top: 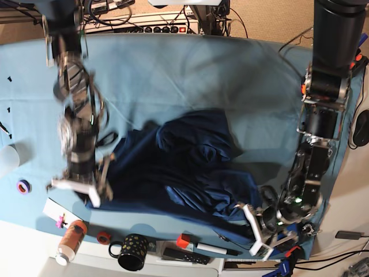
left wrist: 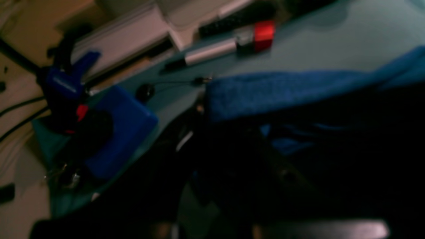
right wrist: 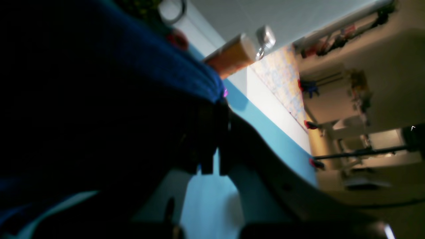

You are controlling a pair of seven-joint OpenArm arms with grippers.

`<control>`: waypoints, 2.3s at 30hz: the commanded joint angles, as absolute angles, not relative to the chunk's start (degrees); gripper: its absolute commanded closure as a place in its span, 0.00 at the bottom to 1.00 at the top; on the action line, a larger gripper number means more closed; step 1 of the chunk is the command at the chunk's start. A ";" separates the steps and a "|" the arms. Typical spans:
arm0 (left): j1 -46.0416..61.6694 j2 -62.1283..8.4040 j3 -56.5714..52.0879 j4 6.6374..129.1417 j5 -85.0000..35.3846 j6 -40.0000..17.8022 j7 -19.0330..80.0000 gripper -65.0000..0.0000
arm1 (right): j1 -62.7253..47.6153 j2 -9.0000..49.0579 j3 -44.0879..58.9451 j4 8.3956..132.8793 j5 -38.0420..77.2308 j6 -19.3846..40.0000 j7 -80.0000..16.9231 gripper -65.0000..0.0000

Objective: Layout the t-shirt on the table in an organized manner, then fold the t-shirt properly
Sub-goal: 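Pull the shirt edges apart with both grippers and release, then raise both grippers and move them over the bunched shirt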

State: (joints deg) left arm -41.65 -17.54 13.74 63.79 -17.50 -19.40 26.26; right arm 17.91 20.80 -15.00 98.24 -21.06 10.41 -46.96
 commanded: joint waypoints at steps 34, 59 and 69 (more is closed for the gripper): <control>-44.05 -15.62 13.37 46.68 -17.19 -21.67 29.56 0.35 | 44.62 24.58 -14.50 61.78 2.92 27.59 -54.37 0.47; -51.22 -24.91 13.30 46.68 -36.80 -35.51 48.53 0.37 | 33.71 29.06 -2.39 61.82 28.95 35.79 -50.94 0.47; -44.21 -25.54 13.30 46.68 -47.64 -40.00 49.52 0.37 | 27.14 28.27 -1.85 61.82 44.16 40.00 -57.04 0.47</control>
State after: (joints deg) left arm -41.91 -25.08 13.61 45.84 -46.39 -39.72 50.57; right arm 25.61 27.42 -2.39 60.84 43.29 39.55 -57.98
